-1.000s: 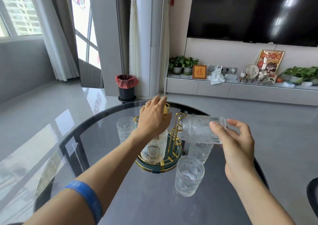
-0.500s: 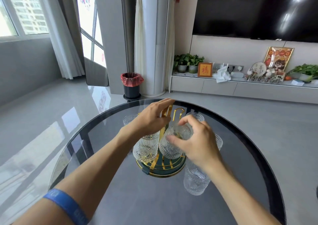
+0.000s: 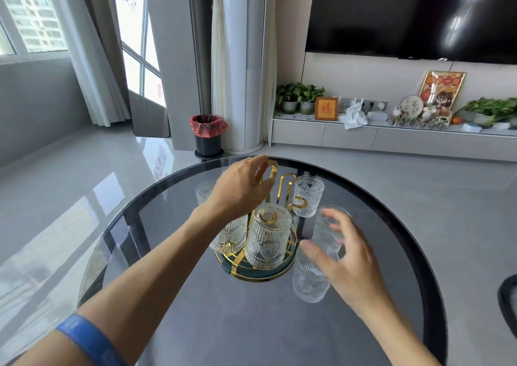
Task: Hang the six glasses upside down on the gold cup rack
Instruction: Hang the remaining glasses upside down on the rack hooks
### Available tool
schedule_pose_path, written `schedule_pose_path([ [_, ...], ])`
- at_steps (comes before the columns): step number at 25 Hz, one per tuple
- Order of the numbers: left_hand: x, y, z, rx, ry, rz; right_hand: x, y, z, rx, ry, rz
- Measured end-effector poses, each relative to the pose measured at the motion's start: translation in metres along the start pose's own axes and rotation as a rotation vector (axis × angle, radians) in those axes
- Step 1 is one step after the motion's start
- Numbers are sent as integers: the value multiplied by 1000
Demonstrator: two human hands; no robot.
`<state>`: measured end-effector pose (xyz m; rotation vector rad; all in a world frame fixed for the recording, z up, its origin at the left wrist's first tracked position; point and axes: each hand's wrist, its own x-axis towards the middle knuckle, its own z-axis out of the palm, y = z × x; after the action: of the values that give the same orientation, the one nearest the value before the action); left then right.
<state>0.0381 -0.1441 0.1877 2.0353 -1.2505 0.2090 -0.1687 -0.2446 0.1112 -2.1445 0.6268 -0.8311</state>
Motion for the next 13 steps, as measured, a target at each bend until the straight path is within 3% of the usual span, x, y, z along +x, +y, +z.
schedule_pose_path([
  [2,-7,3,2,14,89,-12,-31,29,1,161,-8,168],
  [5,-38,-8,2,-172,288,-104,-56,54,19,209,-117,287],
  [8,-63,-50,-5,-451,495,-342,-46,57,36,152,-78,341],
  [10,-71,-84,-6,-545,512,-534,-39,58,44,145,-25,365],
  [13,-75,-124,3,-501,353,-750,-38,54,48,231,85,355],
])
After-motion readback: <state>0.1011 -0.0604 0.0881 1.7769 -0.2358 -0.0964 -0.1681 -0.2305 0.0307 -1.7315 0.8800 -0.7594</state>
